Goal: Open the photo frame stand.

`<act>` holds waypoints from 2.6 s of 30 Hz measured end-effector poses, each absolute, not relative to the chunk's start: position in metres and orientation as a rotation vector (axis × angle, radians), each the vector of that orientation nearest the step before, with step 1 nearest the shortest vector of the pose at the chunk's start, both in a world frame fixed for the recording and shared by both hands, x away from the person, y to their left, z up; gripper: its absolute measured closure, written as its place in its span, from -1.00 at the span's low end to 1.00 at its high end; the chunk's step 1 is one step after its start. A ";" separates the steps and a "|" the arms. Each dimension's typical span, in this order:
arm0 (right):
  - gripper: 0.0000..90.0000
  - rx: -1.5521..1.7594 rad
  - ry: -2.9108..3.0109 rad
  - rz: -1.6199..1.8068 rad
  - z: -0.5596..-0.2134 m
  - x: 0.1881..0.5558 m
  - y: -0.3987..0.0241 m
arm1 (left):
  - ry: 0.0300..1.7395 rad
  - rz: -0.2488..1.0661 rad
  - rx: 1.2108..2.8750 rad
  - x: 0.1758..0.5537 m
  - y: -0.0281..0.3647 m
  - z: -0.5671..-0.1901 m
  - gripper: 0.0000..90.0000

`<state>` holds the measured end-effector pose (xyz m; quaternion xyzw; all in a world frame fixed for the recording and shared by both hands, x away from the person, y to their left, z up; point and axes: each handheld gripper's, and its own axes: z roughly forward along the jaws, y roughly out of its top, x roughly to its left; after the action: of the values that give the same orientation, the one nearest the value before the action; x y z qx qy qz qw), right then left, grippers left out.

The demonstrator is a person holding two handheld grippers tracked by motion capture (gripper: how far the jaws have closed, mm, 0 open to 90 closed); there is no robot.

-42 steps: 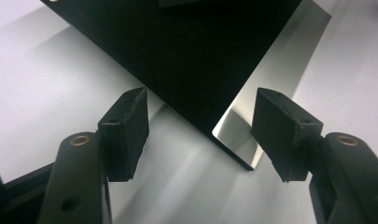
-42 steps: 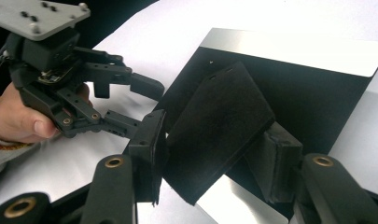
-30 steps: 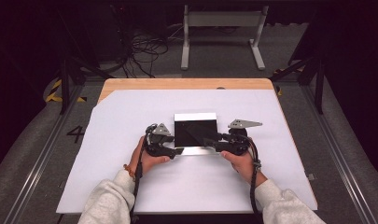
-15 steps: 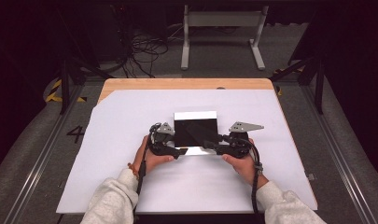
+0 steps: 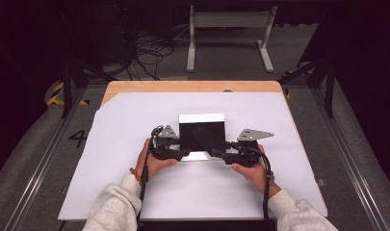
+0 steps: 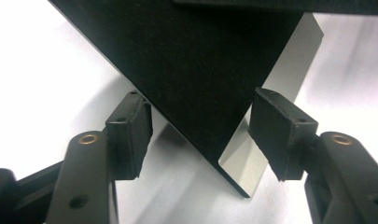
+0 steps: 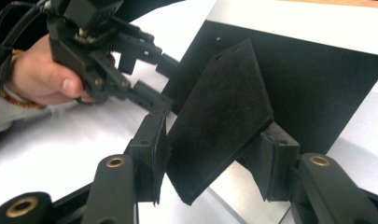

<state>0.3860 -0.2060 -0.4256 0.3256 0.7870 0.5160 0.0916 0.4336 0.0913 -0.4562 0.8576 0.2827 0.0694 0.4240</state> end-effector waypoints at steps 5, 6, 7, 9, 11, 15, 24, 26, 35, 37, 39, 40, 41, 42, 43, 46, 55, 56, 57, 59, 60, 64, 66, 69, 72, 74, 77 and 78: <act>0.17 0.927 2.360 1.519 -0.425 0.381 -0.207 | 0.686 0.190 2.135 0.432 0.094 -0.453 -0.01; 0.18 0.919 2.364 1.517 -0.425 0.380 -0.208 | 0.683 0.193 2.136 0.432 0.095 -0.453 0.02; 0.18 0.911 2.369 1.514 -0.425 0.379 -0.208 | 0.679 0.206 2.136 0.431 0.095 -0.452 0.06; 0.20 0.900 2.379 1.518 -0.425 0.378 -0.209 | 0.667 0.213 2.137 0.431 0.097 -0.451 0.13; 0.21 0.885 2.383 1.512 -0.425 0.377 -0.210 | 0.662 0.212 2.132 0.430 0.098 -0.450 0.16; 0.23 0.863 2.395 1.497 -0.424 0.373 -0.210 | 0.645 0.237 2.120 0.429 0.099 -0.448 0.18; 0.25 0.819 2.408 1.460 -0.425 0.365 -0.210 | 0.619 0.262 2.075 0.426 0.101 -0.442 0.17; 0.26 0.802 2.413 1.453 -0.426 0.363 -0.210 | 0.613 0.261 2.068 0.426 0.101 -0.441 0.15; 0.28 0.779 2.427 1.455 -0.427 0.361 -0.212 | 0.593 0.281 2.037 0.425 0.102 -0.439 0.11; 0.28 0.775 2.433 1.449 -0.426 0.360 -0.212 | 0.595 0.283 2.038 0.425 0.102 -0.438 0.14; 0.28 0.763 2.443 1.437 -0.426 0.360 -0.212 | 0.592 0.289 2.037 0.424 0.103 -0.438 0.18; 0.28 0.763 2.443 1.437 -0.426 0.360 -0.212 | 0.592 0.289 2.037 0.424 0.103 -0.438 0.18; 0.28 0.762 2.448 1.429 -0.425 0.360 -0.212 | 0.592 0.292 2.039 0.424 0.103 -0.437 0.18; 0.27 0.759 2.453 1.421 -0.425 0.360 -0.212 | 0.589 0.295 2.039 0.423 0.103 -0.437 0.20; 0.27 0.755 2.460 1.407 -0.425 0.359 -0.211 | 0.586 0.298 2.036 0.423 0.103 -0.436 0.22; 0.27 0.733 2.480 1.371 -0.424 0.358 -0.211 | 0.578 0.301 2.037 0.422 0.105 -0.435 0.27; 0.28 0.686 2.515 1.307 -0.425 0.354 -0.207 | 0.564 0.302 2.036 0.419 0.107 -0.433 0.35; 0.30 0.685 2.517 1.304 -0.425 0.354 -0.207 | 0.562 0.298 2.036 0.418 0.107 -0.433 0.35; 0.31 0.680 2.521 1.305 -0.426 0.354 -0.207 | 0.557 0.298 2.039 0.418 0.107 -0.432 0.35; 0.33 0.669 2.528 1.297 -0.426 0.352 -0.208 | 0.551 0.303 2.041 0.417 0.107 -0.432 0.35; 0.34 0.667 2.528 1.297 -0.426 0.352 -0.208 | 0.546 0.303 2.043 0.416 0.108 -0.432 0.35; 0.25 0.667 2.526 1.295 -0.426 0.349 -0.209 | 0.543 0.312 2.061 0.414 0.107 -0.432 0.35; 0.23 0.670 2.519 1.301 -0.424 0.348 -0.210 | 0.544 0.320 2.064 0.413 0.108 -0.432 0.35; 0.35 0.676 2.519 1.300 -0.423 0.349 -0.212 | 0.541 0.327 2.055 0.413 0.109 -0.431 0.40; 0.45 0.649 2.561 1.317 -0.425 0.349 -0.212 | 0.541 0.315 2.039 0.414 0.109 -0.432 0.41; 0.49 0.630 2.588 1.320 -0.427 0.348 -0.210 | 0.544 0.315 2.032 0.415 0.108 -0.432 0.40; 0.52 0.614 2.597 1.298 -0.428 0.346 -0.206 | 0.547 0.319 2.023 0.416 0.107 -0.431 0.36; 0.53 0.603 2.597 1.292 -0.428 0.345 -0.205 | 0.548 0.319 2.018 0.417 0.107 -0.430 0.36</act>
<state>0.3452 -0.2049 -0.4283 0.2027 0.8731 0.4344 0.0892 0.4168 0.1066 -0.4304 0.8311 0.2258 0.1314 0.4910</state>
